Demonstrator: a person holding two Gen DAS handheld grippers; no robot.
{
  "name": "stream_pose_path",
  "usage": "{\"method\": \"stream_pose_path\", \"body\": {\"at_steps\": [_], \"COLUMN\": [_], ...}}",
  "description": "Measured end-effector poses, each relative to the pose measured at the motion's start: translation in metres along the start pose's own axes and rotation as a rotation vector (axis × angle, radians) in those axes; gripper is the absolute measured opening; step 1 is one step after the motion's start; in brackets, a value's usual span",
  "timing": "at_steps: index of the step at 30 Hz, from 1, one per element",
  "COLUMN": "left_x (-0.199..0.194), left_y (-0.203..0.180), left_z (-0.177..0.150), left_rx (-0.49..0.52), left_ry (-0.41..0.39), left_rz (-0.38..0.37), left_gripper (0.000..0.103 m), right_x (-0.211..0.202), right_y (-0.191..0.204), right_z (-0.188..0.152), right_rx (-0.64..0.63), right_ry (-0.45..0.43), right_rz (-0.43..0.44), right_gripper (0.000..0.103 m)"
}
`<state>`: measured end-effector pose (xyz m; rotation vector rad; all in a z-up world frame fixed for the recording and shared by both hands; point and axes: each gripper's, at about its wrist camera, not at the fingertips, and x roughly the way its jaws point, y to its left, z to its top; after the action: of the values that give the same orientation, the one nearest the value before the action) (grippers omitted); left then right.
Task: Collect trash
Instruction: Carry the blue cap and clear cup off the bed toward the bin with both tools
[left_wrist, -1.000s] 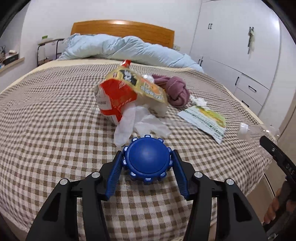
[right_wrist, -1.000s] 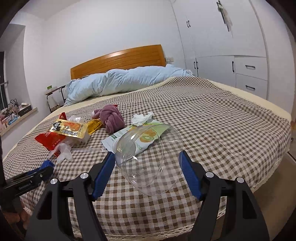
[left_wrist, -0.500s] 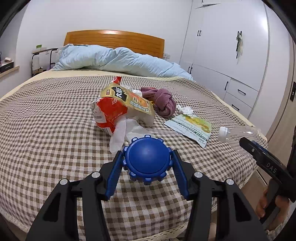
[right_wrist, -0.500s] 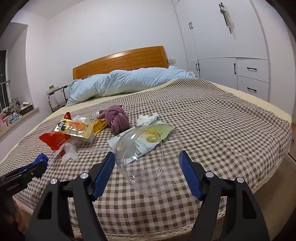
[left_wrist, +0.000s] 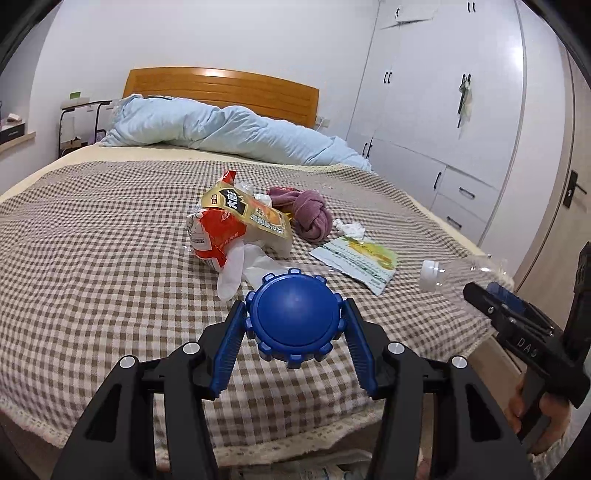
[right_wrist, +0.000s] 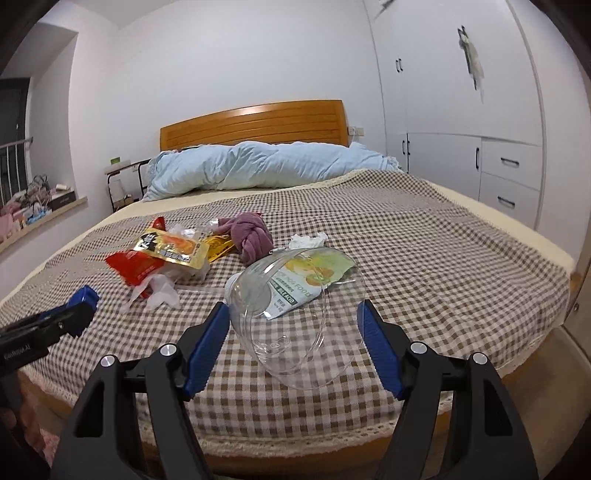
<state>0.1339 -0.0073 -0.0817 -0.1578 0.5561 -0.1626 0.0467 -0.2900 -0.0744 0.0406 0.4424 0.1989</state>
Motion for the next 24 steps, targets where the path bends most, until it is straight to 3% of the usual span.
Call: {"method": "stream_pose_path", "body": {"at_steps": [24], "left_x": [-0.05], "left_y": [-0.012], "left_z": [-0.058], "left_rx": [0.049], "left_ry": [0.097], "left_rz": [-0.042], "left_gripper": [0.051], "right_x": [-0.074], "right_y": [-0.001], "right_z": [-0.065], "right_rx": [-0.006], "right_ry": [0.107], "right_rz": [-0.007], "right_gripper": [0.069]}}
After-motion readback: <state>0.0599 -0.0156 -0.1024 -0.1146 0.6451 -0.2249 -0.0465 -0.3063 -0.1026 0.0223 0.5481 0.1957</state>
